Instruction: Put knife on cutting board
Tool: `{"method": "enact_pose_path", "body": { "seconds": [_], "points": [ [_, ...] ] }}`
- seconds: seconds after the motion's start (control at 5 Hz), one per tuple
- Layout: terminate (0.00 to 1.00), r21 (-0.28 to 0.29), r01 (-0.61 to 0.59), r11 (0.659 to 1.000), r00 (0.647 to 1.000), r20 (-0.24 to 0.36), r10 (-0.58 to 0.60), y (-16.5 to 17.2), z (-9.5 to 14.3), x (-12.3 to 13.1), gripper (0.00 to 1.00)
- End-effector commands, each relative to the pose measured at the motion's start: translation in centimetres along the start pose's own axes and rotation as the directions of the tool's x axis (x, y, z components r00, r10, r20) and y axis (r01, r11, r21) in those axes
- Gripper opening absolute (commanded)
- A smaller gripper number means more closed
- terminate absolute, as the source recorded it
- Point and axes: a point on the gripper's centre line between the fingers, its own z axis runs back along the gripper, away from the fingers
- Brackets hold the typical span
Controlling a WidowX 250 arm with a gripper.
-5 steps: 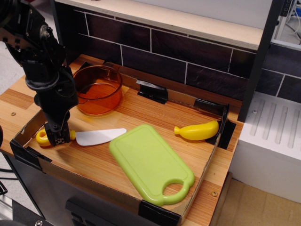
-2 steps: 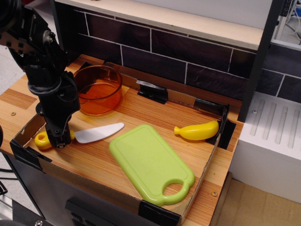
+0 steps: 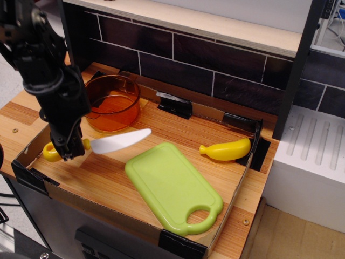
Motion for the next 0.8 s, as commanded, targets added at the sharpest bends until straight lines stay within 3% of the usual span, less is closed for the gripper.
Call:
{"method": "enact_pose_path", "body": {
  "seconds": [0.0,0.2,0.6],
  "points": [
    [0.00,0.069,0.059,0.996,0.996,0.065,-0.064,1.2,3.1,2.5,0.00],
    [0.00,0.004,0.066,0.998,0.995,0.080,-0.066,-0.1,2.7,5.0,0.00],
    [0.00,-0.032,0.117,0.993,0.993,0.036,-0.116,-3.5,1.0,8.3,0.00]
  ]
}}
